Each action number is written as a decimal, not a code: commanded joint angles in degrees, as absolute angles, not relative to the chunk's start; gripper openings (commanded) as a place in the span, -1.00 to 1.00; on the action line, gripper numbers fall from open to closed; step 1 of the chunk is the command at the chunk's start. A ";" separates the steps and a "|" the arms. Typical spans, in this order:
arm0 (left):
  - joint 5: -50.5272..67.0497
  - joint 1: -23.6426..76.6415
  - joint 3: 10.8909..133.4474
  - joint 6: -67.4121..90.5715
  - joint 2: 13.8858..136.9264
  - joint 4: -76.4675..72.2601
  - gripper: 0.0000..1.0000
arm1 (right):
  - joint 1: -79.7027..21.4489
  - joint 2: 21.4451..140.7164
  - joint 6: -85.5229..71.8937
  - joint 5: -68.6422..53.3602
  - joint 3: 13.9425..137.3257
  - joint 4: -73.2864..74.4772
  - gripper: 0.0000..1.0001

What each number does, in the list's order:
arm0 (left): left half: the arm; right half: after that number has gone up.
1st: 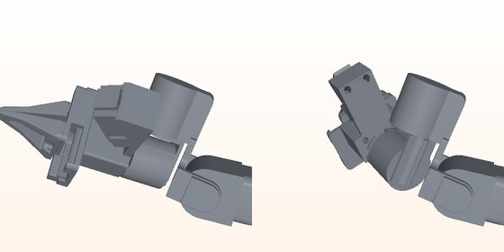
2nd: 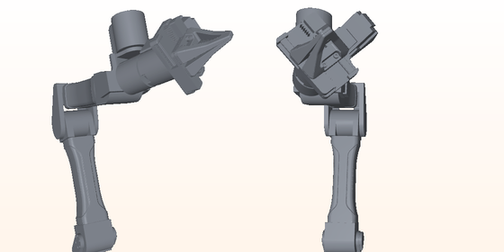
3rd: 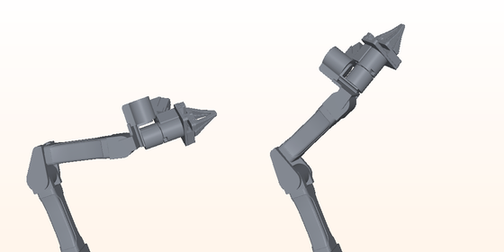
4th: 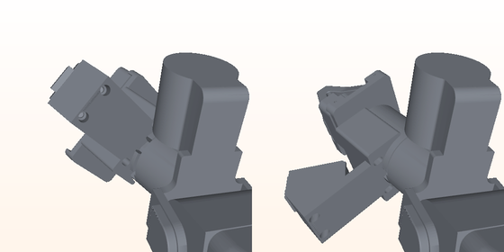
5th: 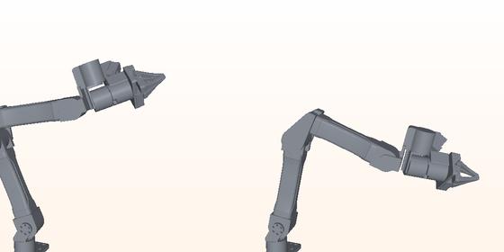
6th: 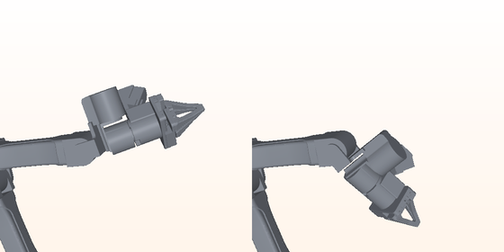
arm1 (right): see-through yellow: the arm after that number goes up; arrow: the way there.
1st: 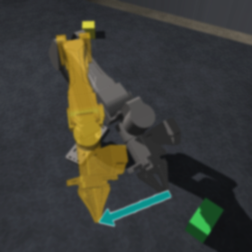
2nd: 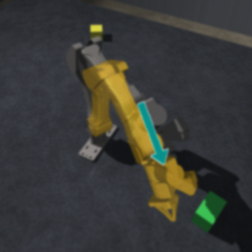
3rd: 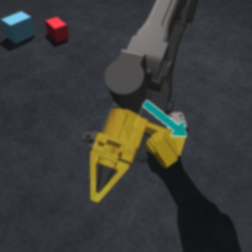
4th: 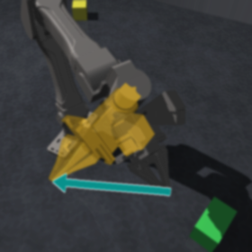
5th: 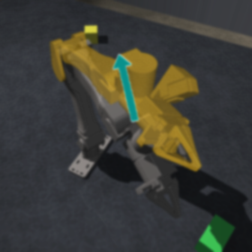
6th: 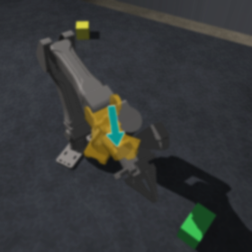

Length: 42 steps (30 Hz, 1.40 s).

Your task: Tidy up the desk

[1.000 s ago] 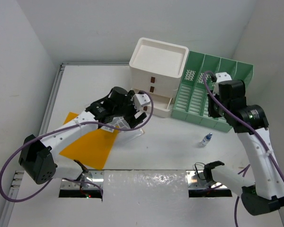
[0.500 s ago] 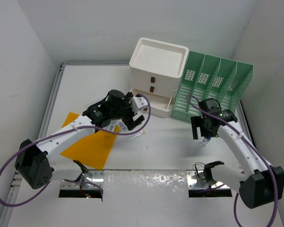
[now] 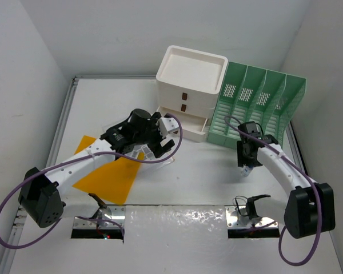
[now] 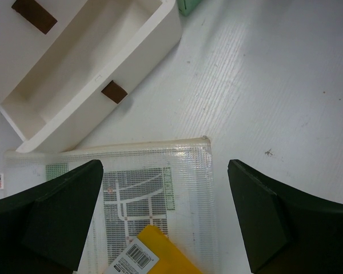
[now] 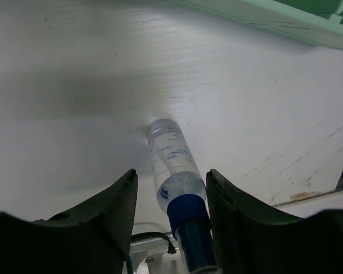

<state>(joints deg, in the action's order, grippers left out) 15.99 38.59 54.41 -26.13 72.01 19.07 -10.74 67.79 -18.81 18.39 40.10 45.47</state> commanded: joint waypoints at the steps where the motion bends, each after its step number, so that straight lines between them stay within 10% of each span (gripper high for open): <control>1: 16.88 38.94 54.23 -26.10 71.63 16.61 0.79 | -9.76 67.32 -20.13 18.90 39.55 41.66 -0.07; 7: 18.45 38.94 53.44 -26.02 71.98 15.39 0.80 | -9.76 66.71 -18.90 17.32 39.55 43.24 -1.00; 16: 29.44 39.81 54.31 -27.33 72.42 15.64 0.79 | -13.17 57.76 -20.29 -10.25 42.01 37.46 -1.00; 42: 13.62 51.33 57.66 -34.45 78.05 11.17 0.89 | -28.48 55.99 -43.86 -29.53 32.70 -9.14 -1.00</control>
<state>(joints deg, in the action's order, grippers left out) 17.54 51.44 58.06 -32.97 78.22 16.38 -28.27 57.60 -41.67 -26.09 32.80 -2.13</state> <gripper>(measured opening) 0.962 0.277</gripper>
